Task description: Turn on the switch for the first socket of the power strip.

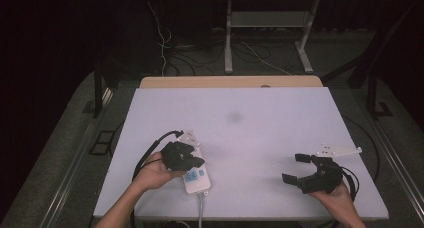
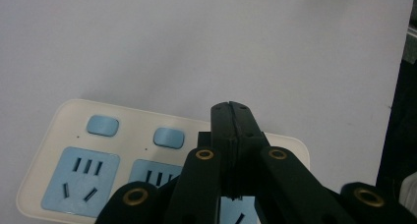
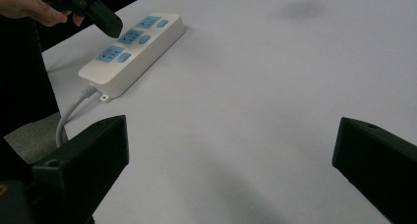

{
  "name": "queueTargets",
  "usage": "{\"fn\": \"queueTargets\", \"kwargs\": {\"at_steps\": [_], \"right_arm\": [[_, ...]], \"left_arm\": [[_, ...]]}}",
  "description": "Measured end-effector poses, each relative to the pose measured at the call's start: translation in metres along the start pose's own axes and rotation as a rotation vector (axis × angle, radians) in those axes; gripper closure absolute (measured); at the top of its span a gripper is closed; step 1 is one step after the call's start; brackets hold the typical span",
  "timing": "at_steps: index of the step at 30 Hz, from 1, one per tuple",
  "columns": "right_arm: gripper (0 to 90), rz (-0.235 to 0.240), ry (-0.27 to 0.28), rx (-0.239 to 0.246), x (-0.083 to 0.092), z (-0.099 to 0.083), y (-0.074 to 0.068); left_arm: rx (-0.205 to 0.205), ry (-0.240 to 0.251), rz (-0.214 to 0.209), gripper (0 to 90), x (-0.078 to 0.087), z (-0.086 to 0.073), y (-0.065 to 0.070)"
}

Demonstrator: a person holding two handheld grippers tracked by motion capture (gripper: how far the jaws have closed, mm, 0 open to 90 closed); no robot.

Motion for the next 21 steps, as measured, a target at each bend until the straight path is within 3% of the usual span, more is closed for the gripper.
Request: {"fn": "queueTargets", "kwargs": {"at_steps": [13,21], "right_arm": [[0.2,0.003,-0.009,0.01,-0.001,-0.001,-0.001],[0.2,0.004,-0.012,0.01,-0.002,-0.001,-0.001]], "left_arm": [[-0.001,-0.044,-0.02,89.1,-0.009,-0.003,0.0],[0.013,-0.053,-0.055,89.0,-0.015,-0.011,-0.001]]}}
Point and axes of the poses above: each handheld gripper's, and its own axes: x roughly backward along the jaws, z roughly out of its top, y roughly to its right, the point moved 8 cm from there along -x, roughly forward along the jaws, and after that the axes turned 13 degrees about -z, right-handed, at the moved point
